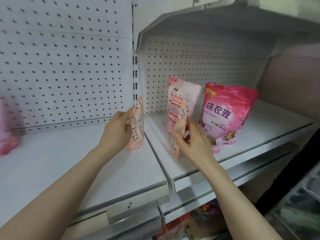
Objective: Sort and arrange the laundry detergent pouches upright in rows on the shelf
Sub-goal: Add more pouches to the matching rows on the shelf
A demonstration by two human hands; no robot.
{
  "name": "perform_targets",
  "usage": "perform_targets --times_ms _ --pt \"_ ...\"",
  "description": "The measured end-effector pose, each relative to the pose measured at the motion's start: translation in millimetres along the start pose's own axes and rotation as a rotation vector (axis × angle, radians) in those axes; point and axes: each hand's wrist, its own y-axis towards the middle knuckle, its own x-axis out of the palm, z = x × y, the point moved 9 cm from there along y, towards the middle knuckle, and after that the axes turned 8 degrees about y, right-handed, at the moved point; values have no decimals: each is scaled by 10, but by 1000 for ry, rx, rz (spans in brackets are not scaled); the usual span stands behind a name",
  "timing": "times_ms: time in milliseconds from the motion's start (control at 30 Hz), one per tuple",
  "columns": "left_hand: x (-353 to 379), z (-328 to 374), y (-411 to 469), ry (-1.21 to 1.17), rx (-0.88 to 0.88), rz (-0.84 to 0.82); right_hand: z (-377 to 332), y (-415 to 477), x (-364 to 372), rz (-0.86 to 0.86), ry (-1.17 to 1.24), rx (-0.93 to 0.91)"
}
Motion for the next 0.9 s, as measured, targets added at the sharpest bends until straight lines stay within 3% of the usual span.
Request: perform_targets --times_ms 133,467,567,633,700,800,900 --pt "-34 61 -145 -5 -2 1 79 -29 112 -84 3 7" --pt "221 42 -374 -560 -191 -424 77 7 2 36 93 0" --pt "236 -167 -286 -846 -361 -350 -1 -25 -143 82 222 -60" --pt "310 -257 -193 -903 -425 -310 -65 -2 -236 84 304 -95" --pt "417 -211 -119 -920 -413 -377 -103 93 -332 89 368 -139" --pt "480 -151 -57 -945 -384 -446 -150 287 -386 22 216 -207" --pt "381 -179 -55 -877 -334 -402 -213 413 -310 -156 108 -289"
